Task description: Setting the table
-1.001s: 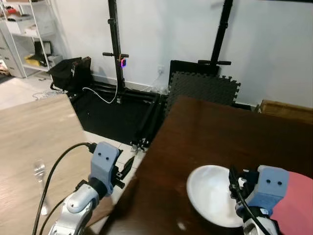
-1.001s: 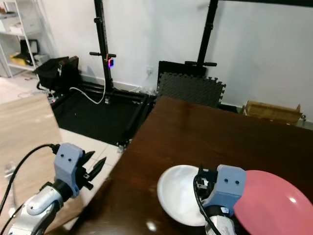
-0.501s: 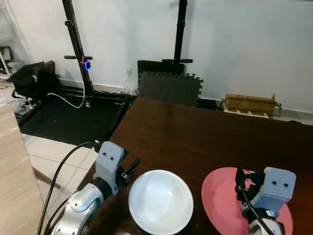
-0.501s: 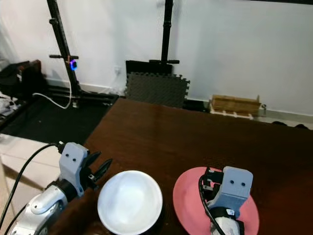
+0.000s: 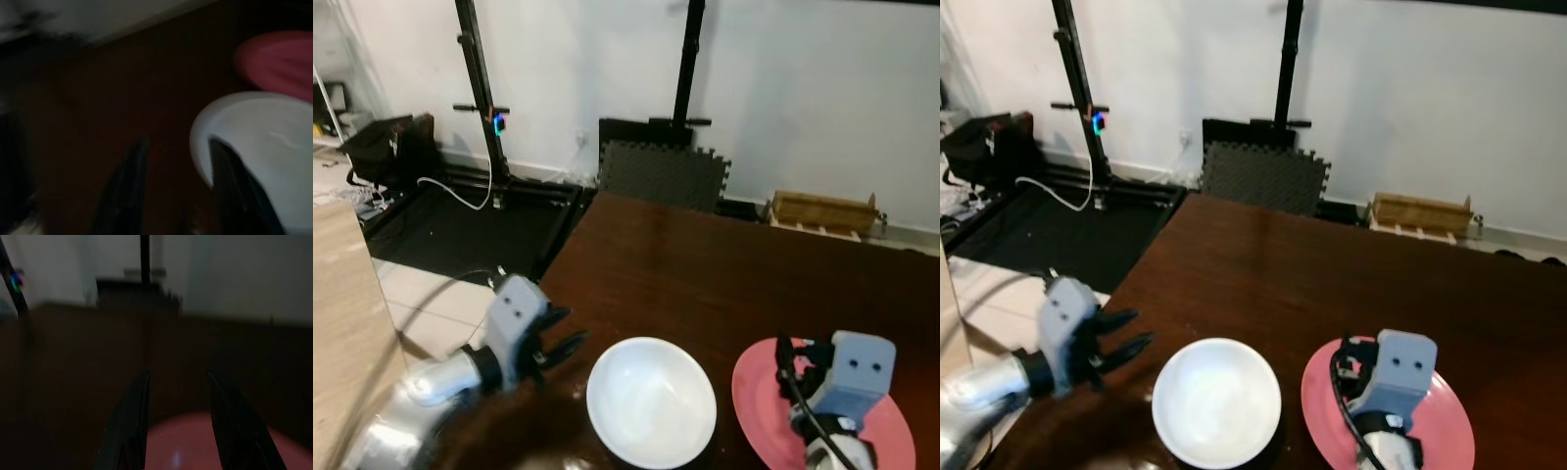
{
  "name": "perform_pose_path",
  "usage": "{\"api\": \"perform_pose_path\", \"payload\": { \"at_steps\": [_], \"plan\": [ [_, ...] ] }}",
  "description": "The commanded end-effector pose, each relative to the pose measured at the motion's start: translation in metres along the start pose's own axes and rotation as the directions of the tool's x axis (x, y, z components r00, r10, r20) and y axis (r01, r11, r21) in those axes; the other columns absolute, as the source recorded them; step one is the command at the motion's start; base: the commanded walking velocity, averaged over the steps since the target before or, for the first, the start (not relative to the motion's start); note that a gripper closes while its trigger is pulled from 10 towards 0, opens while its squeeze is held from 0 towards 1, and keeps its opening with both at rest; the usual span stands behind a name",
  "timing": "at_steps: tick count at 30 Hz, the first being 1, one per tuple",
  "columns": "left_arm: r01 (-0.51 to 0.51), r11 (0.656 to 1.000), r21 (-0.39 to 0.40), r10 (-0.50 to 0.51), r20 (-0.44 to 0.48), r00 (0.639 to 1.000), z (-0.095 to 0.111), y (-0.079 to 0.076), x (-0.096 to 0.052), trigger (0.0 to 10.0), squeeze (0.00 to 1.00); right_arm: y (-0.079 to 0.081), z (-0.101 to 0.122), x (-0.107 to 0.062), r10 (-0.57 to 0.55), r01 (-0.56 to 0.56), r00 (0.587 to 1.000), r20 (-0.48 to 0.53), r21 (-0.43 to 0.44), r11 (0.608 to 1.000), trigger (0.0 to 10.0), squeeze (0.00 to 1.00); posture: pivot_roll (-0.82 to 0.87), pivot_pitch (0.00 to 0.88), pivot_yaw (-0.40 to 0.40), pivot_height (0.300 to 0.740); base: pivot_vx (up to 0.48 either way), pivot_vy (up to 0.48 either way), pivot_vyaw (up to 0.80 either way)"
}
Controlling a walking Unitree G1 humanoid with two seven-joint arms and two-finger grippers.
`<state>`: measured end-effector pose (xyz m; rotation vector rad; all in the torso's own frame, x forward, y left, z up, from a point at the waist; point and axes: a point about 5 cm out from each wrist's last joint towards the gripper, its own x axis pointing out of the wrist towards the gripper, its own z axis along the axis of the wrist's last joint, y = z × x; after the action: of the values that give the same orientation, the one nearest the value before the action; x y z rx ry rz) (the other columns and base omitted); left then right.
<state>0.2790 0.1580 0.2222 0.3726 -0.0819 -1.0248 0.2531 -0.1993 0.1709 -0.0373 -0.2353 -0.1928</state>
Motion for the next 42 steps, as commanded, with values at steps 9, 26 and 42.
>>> {"api": "perform_pose_path", "payload": {
  "at_steps": [9, 26, 42],
  "plan": [
    [0.411, 0.884, 0.223, -0.369, -0.208, 0.906, -0.002, -0.006, 0.034, 10.0, 1.00, 0.003, 0.054, 0.024, 0.010, -0.016, 0.983, 0.186, 0.035, 0.999, 10.0, 0.00, 0.02, 0.029, 0.045, 0.740, 0.000, -0.148, 0.00],
    [0.744, 0.576, 0.338, -0.639, -0.382, 0.668, -0.005, -0.038, 0.070, 10.0, 0.00, 0.005, 0.049, 0.020, -0.035, 0.022, 0.987, 0.154, 0.085, 0.996, 10.0, 0.00, -0.01, 0.034, 0.090, 0.740, 0.000, 0.000, 0.00],
    [0.781, 0.456, 0.426, -0.579, -0.525, 0.624, -0.044, -0.049, 0.091, 9.9, 0.00, 0.005, 0.043, 0.017, -0.043, 0.032, 0.991, 0.127, 0.084, 0.996, 10.0, 0.00, -0.02, 0.037, 0.082, 0.740, 0.000, 0.000, 0.00]
  ]
}}
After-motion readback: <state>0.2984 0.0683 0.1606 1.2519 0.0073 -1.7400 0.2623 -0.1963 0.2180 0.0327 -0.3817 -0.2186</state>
